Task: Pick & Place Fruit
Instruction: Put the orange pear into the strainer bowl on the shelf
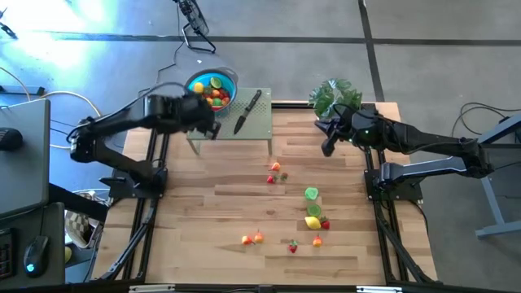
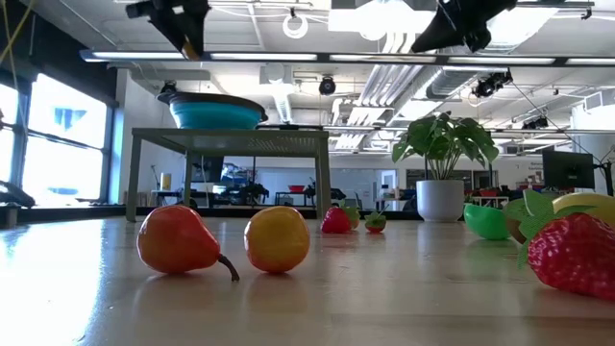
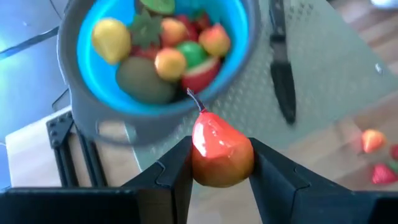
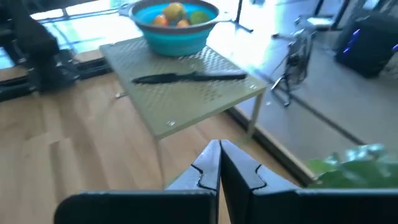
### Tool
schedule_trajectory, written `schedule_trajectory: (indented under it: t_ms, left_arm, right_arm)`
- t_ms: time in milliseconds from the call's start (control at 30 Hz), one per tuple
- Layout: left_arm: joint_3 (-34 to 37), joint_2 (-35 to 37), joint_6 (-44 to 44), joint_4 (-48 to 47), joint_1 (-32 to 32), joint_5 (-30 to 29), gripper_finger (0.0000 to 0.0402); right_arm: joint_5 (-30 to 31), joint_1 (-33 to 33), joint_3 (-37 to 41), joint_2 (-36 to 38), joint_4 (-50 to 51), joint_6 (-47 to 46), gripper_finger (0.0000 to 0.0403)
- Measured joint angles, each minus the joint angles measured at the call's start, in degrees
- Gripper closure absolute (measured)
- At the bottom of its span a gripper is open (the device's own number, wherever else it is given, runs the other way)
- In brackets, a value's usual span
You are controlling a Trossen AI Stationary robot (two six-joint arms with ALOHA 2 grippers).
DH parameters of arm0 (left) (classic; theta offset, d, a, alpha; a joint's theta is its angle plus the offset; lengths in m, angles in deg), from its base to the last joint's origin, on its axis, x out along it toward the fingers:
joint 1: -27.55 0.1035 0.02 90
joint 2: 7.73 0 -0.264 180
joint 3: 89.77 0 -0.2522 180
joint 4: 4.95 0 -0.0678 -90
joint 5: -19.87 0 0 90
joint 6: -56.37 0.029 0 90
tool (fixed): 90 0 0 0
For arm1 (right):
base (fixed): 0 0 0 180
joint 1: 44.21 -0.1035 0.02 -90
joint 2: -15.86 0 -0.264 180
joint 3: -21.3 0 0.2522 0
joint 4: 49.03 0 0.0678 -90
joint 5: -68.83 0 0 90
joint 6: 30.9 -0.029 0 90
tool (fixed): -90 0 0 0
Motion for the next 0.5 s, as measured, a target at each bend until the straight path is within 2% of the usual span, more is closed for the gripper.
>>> schedule_trajectory:
  t_ms: [100, 267, 500]
  left_arm:
    - [0.0, -0.5, 4.9, 3.8, 6.2, 1.9, 0.0273]
    - [0.0, -0.5, 7.9, 4.7, 15.2, 4.3, 0.0273]
    - [0.0, -1.4, 11.6, 5.1, 23.7, 7.6, 0.0273]
  right_arm:
    - [1.5, 0.0, 0.0, 0.0, -1.4, 1.1, 0.04]
    - [1.7, 0.0, 0.0, 0.0, -1.3, 1.1, 0.04]
    - [1.8, 0.0, 0.0, 0.0, -1.4, 2.0, 0.04]
